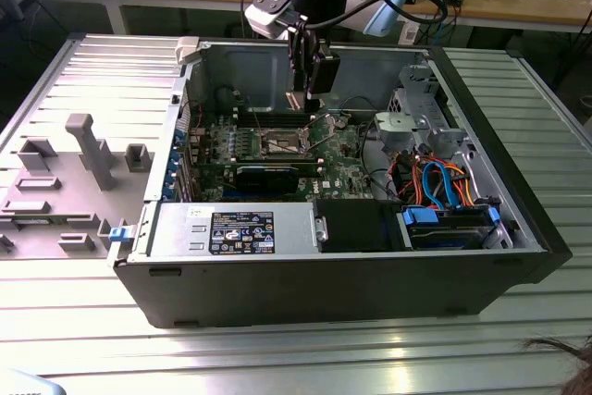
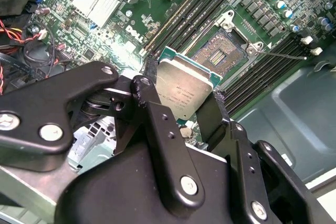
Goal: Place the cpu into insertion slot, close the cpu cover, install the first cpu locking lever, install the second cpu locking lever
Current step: 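Place the cpu into insertion slot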
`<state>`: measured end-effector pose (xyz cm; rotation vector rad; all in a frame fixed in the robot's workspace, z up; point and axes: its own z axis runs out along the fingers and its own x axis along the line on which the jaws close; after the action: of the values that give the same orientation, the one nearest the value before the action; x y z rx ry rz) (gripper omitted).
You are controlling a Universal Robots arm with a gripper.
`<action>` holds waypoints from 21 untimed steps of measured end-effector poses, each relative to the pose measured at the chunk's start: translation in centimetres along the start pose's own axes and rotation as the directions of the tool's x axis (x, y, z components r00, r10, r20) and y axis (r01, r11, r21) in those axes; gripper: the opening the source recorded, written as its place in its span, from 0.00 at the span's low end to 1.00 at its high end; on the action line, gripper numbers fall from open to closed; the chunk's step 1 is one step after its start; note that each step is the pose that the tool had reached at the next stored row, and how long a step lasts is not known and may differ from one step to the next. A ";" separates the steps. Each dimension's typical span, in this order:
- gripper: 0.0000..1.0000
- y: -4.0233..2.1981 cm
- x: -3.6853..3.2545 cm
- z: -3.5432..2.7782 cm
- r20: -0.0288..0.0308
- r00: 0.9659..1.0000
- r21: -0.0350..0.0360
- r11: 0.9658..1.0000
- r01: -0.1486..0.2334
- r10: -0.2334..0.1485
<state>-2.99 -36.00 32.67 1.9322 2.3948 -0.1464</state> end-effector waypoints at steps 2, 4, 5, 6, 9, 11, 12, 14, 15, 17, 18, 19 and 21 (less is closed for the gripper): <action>0.55 0.00 0.00 0.01 0.000 1.000 0.000 1.000 -0.001 0.001; 0.55 0.00 0.00 0.01 0.000 1.000 0.000 1.000 -0.002 0.002; 0.55 0.00 0.00 0.01 0.000 1.000 0.000 1.000 -0.003 0.003; 0.55 0.00 0.00 0.02 0.000 1.000 0.000 1.000 -0.004 0.004; 0.55 0.00 0.00 0.02 0.000 1.000 0.001 1.000 -0.005 0.005; 0.55 0.00 0.00 0.02 0.000 1.000 0.001 1.000 -0.006 0.006; 0.55 0.00 0.00 0.03 0.000 1.000 0.001 1.000 -0.007 0.007; 0.55 0.00 0.00 0.03 0.000 1.000 0.001 1.000 -0.008 0.008; 0.55 0.00 0.00 0.03 0.000 1.000 0.001 1.000 -0.009 0.009; 0.55 0.00 0.00 0.04 0.000 1.000 0.001 1.000 -0.010 0.010; 0.55 0.00 0.00 0.04 0.000 1.000 0.001 1.000 -0.011 0.011; 0.55 0.00 0.00 0.04 0.000 1.000 0.001 1.000 -0.011 0.011; 0.55 0.00 0.00 0.05 0.000 1.000 0.001 1.000 -0.013 0.013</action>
<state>-2.99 -36.00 32.62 1.9479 2.3827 -0.1471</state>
